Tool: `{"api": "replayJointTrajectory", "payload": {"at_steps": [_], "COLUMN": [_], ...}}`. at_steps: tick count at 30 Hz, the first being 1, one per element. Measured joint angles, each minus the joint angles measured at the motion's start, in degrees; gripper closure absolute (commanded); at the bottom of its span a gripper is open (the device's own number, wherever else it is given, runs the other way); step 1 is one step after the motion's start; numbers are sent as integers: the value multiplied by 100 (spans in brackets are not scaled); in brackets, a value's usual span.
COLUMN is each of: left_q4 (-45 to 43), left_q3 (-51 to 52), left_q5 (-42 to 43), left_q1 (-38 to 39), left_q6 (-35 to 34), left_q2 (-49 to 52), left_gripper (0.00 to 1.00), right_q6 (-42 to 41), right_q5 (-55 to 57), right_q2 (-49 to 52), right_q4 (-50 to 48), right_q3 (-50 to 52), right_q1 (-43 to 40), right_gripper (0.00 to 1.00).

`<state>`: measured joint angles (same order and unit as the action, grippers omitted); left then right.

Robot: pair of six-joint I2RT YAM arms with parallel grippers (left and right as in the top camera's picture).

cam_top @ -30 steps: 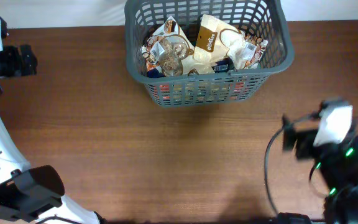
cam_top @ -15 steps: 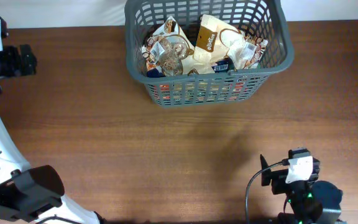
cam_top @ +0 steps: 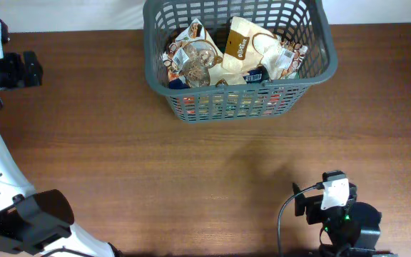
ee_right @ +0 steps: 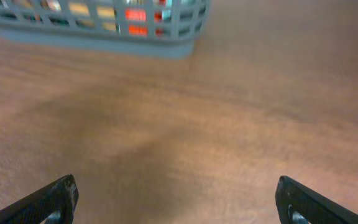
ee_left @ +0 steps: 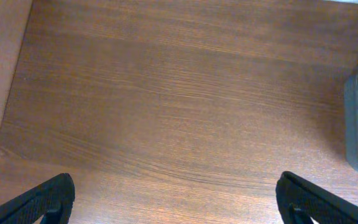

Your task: Pack container

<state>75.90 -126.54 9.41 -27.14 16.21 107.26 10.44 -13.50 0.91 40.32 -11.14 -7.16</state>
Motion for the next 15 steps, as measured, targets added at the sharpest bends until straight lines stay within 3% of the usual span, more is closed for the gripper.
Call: {"api": "replayJointTrajectory", "payload": {"at_steps": [15], "left_q4": [0], "left_q3": [0], "left_q5": [0], "left_q1": [0], "left_q6": [0], "left_q2": [0], "left_gripper": [1], "right_q6": [4], "right_q5": [4], "right_q2": [0], "right_q4": [9], "right_q3": [120], "right_q1": [0], "right_gripper": [1]}}
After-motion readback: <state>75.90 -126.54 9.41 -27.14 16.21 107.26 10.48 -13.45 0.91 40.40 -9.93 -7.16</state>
